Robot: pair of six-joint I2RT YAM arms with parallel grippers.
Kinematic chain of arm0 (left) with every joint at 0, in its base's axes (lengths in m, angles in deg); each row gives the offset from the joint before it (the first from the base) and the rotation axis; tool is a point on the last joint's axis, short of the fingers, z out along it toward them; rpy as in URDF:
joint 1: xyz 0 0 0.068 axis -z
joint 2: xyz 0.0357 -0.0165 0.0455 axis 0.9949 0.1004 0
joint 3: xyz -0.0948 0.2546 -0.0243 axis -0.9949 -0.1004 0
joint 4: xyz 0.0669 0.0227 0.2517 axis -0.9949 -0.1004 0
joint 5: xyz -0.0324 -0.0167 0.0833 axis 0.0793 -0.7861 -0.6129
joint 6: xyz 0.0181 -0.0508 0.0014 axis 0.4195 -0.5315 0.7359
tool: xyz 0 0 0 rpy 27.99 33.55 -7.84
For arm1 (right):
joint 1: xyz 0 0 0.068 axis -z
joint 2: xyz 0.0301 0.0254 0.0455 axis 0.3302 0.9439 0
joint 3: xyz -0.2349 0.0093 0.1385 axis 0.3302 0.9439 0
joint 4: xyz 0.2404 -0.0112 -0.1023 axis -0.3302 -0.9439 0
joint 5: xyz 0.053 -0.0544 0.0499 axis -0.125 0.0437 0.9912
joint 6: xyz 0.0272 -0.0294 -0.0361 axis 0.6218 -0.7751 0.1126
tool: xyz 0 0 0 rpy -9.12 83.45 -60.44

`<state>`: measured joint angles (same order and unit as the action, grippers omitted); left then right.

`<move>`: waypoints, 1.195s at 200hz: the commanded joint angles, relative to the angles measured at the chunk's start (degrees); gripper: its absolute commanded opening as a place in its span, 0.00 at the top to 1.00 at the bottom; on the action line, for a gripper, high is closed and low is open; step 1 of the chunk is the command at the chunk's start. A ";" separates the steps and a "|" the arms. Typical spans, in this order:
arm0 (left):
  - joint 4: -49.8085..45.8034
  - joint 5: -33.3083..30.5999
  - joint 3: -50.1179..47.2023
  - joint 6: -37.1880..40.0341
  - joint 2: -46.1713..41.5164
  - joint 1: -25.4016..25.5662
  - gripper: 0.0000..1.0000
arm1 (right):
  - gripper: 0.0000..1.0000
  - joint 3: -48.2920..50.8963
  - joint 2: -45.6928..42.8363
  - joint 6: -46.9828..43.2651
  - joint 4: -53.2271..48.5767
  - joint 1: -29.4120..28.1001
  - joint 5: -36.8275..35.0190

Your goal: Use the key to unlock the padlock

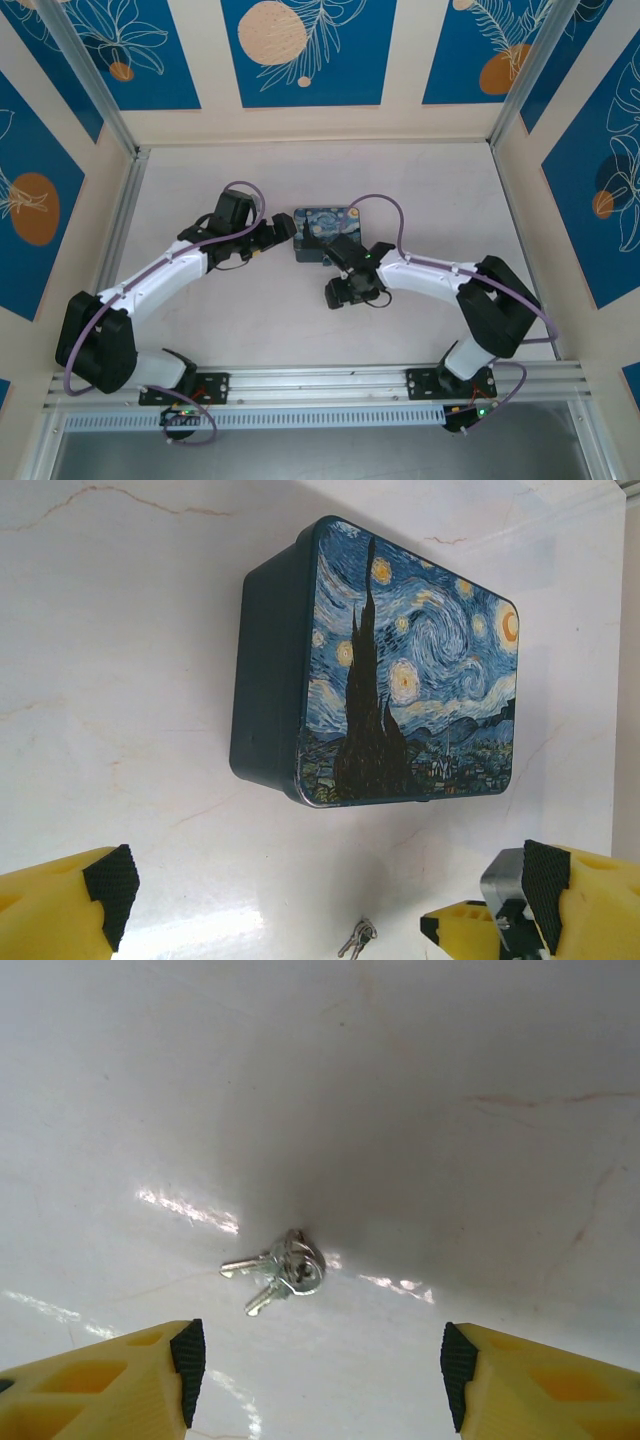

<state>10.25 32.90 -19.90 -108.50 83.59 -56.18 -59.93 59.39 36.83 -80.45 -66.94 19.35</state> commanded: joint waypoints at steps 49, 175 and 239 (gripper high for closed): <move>-0.78 0.92 0.78 0.07 0.54 0.69 0.00 | 0.34 -2.43 4.92 -7.16 0.13 -0.93 0.30; -0.42 0.84 1.04 -0.02 1.41 0.69 0.00 | 0.87 -2.99 8.78 -8.40 1.69 -1.82 1.40; -0.57 0.93 0.96 0.07 1.18 0.68 0.00 | 1.00 -1.27 4.71 -6.15 2.19 -1.73 2.48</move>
<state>10.20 32.90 -19.87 -108.50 84.92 -56.16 -63.01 66.47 29.10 -77.61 -68.40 20.03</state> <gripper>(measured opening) 0.999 0.067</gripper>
